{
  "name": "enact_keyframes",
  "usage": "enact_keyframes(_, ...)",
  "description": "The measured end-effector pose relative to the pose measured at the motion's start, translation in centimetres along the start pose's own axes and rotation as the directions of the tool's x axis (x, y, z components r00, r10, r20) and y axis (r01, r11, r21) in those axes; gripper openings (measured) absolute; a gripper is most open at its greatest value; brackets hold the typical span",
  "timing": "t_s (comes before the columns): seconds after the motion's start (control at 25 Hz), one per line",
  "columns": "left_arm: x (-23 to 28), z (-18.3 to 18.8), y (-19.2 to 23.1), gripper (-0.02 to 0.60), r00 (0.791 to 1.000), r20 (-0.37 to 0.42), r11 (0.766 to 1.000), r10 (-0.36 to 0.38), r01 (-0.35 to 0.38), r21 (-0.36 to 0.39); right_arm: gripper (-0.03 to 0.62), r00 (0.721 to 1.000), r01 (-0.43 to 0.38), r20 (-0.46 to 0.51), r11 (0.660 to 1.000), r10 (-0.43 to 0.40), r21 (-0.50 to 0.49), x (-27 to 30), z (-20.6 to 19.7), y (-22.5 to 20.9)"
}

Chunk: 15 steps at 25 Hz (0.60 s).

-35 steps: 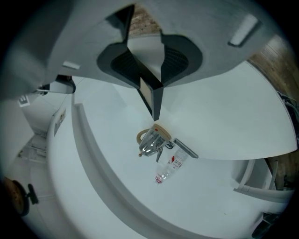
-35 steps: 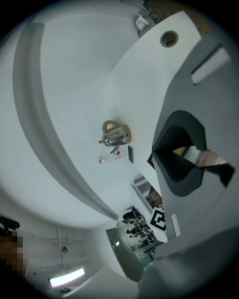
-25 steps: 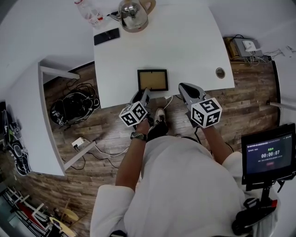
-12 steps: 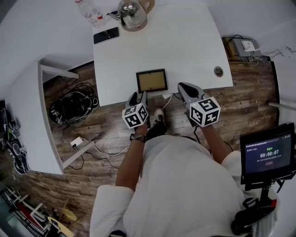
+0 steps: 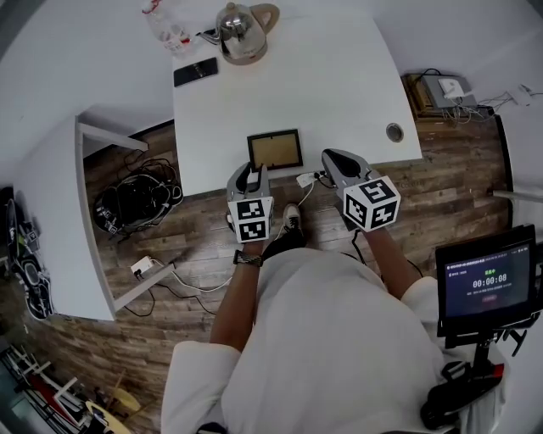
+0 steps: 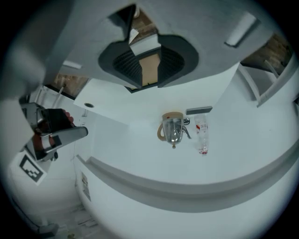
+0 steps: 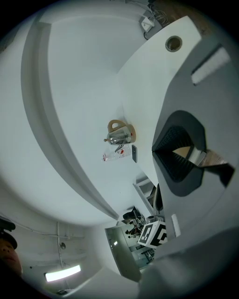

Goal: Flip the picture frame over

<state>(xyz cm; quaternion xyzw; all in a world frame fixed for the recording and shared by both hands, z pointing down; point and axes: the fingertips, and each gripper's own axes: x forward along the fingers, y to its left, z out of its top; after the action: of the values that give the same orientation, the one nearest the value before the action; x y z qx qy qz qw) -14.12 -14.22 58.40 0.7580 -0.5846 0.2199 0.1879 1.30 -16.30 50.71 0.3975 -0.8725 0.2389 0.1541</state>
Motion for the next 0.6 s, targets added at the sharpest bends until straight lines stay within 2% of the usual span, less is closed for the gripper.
enact_keyframes(0.2, -1.3, 4.0, 0.8, 0.003, 0.996, 0.090, 0.998, 0.016, -0.022, 0.061, 0.002, 0.999, -0.006, 0.045, 0.999, 0.008, -0.035, 0.4, 2.3, 0.5)
enact_keyframes(0.6, -4.4, 13.2, 1.0, 0.003, 0.964, 0.266, 0.985, -0.008, -0.039, 0.171, 0.002, 0.983, -0.047, 0.168, 0.992, 0.066, -0.115, -0.7, 9.8, 2.9)
